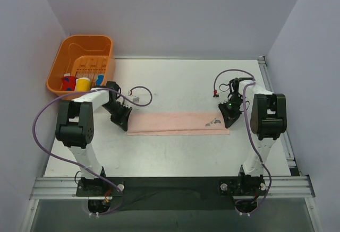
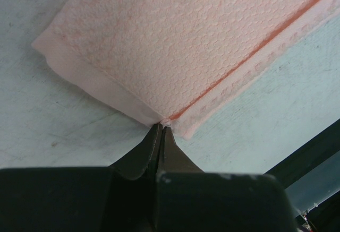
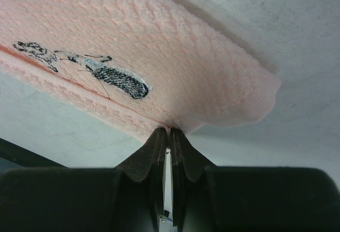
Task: Roll the towels
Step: Fold the towel
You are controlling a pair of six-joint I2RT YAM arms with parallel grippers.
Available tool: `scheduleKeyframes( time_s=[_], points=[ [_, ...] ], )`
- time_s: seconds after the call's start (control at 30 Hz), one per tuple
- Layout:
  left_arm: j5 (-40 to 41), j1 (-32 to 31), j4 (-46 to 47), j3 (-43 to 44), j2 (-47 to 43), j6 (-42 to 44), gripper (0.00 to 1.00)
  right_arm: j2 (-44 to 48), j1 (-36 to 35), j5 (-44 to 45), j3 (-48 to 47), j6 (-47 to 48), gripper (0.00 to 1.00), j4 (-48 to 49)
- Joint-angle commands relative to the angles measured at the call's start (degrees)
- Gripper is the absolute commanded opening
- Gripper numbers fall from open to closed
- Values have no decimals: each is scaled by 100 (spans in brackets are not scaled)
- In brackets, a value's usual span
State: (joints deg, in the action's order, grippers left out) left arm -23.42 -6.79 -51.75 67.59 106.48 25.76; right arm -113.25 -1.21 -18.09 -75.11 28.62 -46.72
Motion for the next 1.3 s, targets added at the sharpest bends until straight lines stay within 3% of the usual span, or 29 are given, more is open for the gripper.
scheduleKeyframes(
  time_s=[0.0, 0.2, 0.27, 0.3, 0.33, 0.37, 0.5, 0.6, 0.77, 0.87, 1.0, 1.27],
  points=[
    [66, 37, -19, 175, -284, 122, 0, 356, -2, 209, -118, 64, 0, -311],
    [83, -7, -204, 123, -514, 342, 0, 603, -10, 244, 84, 258, 0, -435],
    [74, -33, -196, 105, -461, 395, 0, 471, -28, 244, 119, 240, 5, -435],
    [22, -33, -213, 114, -444, 404, 6, 427, -37, 244, 120, 214, 11, -443],
    [13, -33, -265, 114, -461, 465, 12, 427, -37, 236, 128, 197, 24, -461],
    [-22, -25, -301, 96, -487, 526, 23, 462, -37, 209, 146, 214, 28, -504],
    [-180, 2, -450, -62, -952, 983, 42, 961, -11, 183, 330, 512, 31, -715],
    [-294, 46, -617, -10, -1198, 1230, 50, 1191, 16, 217, 366, 776, 35, -988],
    [-575, 55, -793, 342, -1331, 1160, 52, 1385, 104, 8, 32, 550, 41, -1173],
    [-611, -7, -548, 447, -1191, 826, 51, 1192, 112, -423, -302, 198, 39, -1155],
    [-445, -77, -38, 369, -839, 151, 47, 604, 51, -652, -461, -522, 28, -980],
    [-103, -130, 718, -105, -453, -422, 38, -135, 33, 66, -83, -841, 25, -417]
  ],
)
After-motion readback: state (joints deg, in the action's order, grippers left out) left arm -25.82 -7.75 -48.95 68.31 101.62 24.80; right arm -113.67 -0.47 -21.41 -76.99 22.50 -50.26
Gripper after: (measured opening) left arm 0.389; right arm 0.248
